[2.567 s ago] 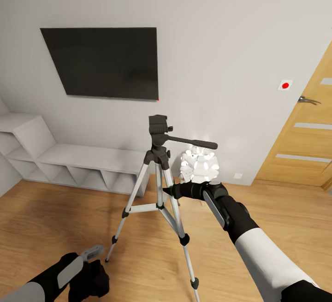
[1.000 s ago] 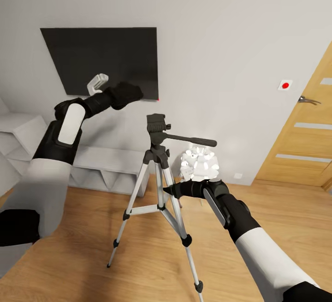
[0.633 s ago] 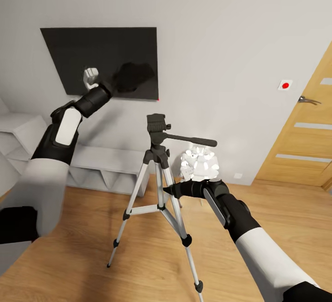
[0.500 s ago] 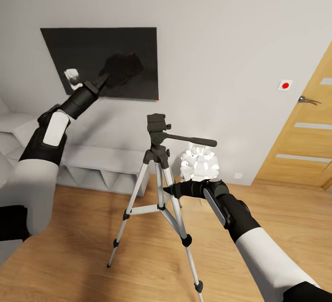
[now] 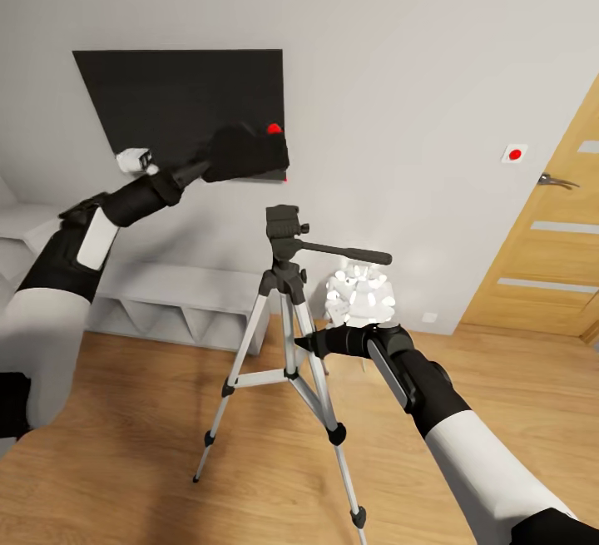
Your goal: Attach the digital camera to the camera tripod in the bedroom.
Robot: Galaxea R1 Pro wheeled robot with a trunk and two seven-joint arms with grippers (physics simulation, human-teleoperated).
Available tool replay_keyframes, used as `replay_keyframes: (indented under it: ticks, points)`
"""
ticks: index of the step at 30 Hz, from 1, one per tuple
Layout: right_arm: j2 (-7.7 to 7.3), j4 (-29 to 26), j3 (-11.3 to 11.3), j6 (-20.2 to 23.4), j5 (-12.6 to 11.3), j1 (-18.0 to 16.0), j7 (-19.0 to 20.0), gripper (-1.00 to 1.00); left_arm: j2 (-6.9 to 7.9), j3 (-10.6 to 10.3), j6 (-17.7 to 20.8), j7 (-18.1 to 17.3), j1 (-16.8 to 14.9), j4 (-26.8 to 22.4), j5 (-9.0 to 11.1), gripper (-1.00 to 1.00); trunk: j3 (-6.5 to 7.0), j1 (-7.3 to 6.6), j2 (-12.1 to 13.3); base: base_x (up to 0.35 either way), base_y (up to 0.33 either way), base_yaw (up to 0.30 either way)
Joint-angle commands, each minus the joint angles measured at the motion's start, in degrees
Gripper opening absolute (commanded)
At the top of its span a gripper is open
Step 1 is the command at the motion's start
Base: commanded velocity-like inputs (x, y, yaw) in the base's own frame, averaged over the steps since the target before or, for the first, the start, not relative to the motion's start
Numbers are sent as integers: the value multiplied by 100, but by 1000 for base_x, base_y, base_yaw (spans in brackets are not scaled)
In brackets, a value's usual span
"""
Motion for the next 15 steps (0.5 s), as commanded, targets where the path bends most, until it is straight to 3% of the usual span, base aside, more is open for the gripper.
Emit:
replay_keyframes:
  ticks: [1, 2, 6, 8, 15]
  points:
    - [-2, 85, -1, 220, 107, -4, -23, -100, -9, -49, -135, -77, -7, -10, -94, -100, -12, 4, -10, 0, 0, 0]
    - [-2, 85, -1, 220, 109, -4, -23, -100, -21, -62, -189, -89, -7, -10, -151, -100, -12, 4, -10, 0, 0, 0]
    - [-2, 64, 7, 220, 123, -4, -23, -100, -152, -213, -628, -85, -7, 33, -820, -100, -12, 4, -10, 0, 0, 0]
    - [-2, 61, 7, 220, 137, -4, -34, -100, -198, -245, -798, -67, -7, 54, -1015, -100, -12, 4, -10, 0, 0, 0]
    - [-2, 59, 8, 220, 244, -4, -111, -100, -238, -249, -929, -58, -7, 115, -1093, -100, -12, 4, -10, 0, 0, 0]
